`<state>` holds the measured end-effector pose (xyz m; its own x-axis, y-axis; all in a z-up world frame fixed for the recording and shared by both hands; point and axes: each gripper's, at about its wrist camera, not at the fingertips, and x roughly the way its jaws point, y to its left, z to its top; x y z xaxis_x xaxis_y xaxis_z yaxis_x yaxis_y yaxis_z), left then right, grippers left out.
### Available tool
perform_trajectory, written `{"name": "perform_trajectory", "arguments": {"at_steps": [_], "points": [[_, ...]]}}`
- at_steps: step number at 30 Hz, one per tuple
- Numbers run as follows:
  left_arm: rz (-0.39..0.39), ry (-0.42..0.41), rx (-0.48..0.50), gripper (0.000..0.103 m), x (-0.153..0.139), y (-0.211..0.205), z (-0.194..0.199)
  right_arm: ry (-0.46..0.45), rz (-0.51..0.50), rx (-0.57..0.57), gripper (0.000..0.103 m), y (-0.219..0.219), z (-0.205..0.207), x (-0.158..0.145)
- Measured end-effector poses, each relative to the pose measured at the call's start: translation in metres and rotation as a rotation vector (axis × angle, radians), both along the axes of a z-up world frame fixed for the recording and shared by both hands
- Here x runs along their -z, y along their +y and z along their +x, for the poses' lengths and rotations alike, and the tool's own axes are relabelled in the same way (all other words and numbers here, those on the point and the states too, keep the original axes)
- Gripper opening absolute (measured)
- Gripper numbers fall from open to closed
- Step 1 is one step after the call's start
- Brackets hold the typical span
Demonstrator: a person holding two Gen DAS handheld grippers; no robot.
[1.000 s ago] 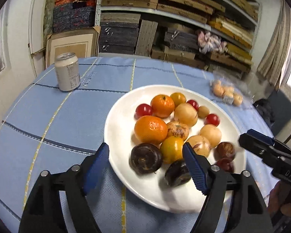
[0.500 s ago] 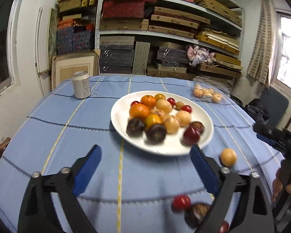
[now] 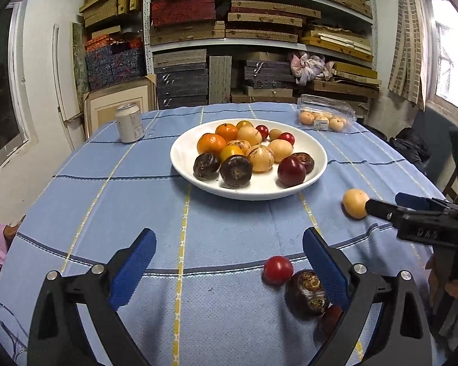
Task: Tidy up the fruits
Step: 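Grasp the beige round fruit with right tool while left tool grasps the red cherry tomato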
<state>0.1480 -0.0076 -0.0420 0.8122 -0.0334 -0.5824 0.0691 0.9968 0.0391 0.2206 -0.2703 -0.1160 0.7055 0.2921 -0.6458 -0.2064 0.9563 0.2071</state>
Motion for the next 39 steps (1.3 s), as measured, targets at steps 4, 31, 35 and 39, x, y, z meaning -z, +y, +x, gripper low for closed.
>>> {"name": "perform_trajectory", "arguments": {"at_steps": [4, 31, 35, 39], "points": [[-0.002, 0.005, -0.011, 0.097, 0.001, 0.003, 0.001, 0.031, 0.003, 0.005, 0.093, -0.001, 0.007, 0.005], [-0.053, 0.112, -0.025, 0.097, 0.015, 0.015, 0.012, 0.078, -0.054, -0.073, 0.042, 0.019, 0.037, 0.011], [-0.043, 0.126, -0.023, 0.097, 0.019, 0.014, 0.014, 0.016, -0.06, -0.065, 0.042, 0.015, 0.028, -0.001], [-0.054, 0.131, -0.002, 0.097, 0.02, 0.012, 0.016, 0.004, 0.006, -0.066, 0.042, 0.004, 0.022, -0.008]]}}
